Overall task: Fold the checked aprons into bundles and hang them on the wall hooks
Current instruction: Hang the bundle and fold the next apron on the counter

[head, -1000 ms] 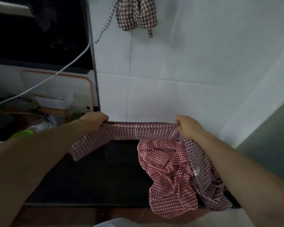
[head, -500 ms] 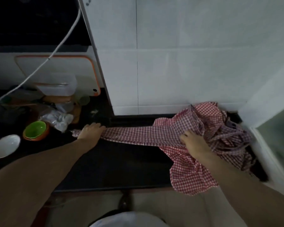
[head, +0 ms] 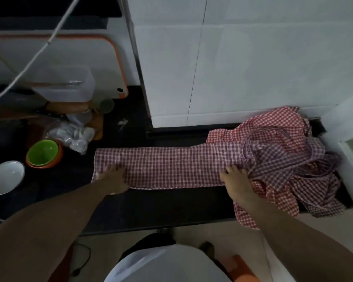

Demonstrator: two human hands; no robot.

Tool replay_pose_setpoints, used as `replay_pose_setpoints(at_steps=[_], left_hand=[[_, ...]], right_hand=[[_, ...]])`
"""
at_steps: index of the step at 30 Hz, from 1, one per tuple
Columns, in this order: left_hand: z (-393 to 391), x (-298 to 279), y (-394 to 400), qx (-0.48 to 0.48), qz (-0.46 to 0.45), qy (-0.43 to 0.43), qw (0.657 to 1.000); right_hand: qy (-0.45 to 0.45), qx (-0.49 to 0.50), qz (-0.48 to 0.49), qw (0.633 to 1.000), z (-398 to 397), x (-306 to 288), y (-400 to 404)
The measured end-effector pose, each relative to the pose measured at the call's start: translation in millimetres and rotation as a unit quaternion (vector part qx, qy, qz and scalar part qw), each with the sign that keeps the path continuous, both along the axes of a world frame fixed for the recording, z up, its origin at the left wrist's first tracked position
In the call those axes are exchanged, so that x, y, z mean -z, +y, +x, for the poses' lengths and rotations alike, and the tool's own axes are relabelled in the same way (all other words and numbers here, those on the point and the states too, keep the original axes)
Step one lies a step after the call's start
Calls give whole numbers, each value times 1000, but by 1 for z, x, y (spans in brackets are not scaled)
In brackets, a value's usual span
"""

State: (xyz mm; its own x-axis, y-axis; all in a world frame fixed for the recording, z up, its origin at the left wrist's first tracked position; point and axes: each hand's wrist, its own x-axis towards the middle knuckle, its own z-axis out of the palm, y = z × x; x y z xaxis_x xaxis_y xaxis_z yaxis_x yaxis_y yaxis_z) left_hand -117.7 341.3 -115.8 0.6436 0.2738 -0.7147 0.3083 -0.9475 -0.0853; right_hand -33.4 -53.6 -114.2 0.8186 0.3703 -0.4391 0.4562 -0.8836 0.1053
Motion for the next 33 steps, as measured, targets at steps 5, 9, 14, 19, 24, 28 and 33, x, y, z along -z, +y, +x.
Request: replay_pose_setpoints(at_steps=[5, 9, 14, 19, 24, 28, 33], left_hand=[[56, -15, -9, -76, -94, 55, 991], [101, 36, -52, -19, -163, -69, 984], [108, 2, -164, 80, -282, -189, 937], [115, 2, -217, 136, -303, -114, 936], [123, 16, -228, 183, -199, -15, 963], [131, 20, -234, 157, -195, 4, 968], [135, 23, -242, 144, -184, 14, 972]], right_hand=[[37, 28, -11, 999, 3, -11, 10], [51, 43, -15, 998, 6, -18, 22], [55, 48, 28, 997, 2, -17, 30], [41, 49, 70, 995, 3, -20, 30], [-6, 54, 89, 995, 7, -22, 8], [10, 62, 49, 997, 21, -32, -22], [36, 80, 97, 991, 18, -37, -65]])
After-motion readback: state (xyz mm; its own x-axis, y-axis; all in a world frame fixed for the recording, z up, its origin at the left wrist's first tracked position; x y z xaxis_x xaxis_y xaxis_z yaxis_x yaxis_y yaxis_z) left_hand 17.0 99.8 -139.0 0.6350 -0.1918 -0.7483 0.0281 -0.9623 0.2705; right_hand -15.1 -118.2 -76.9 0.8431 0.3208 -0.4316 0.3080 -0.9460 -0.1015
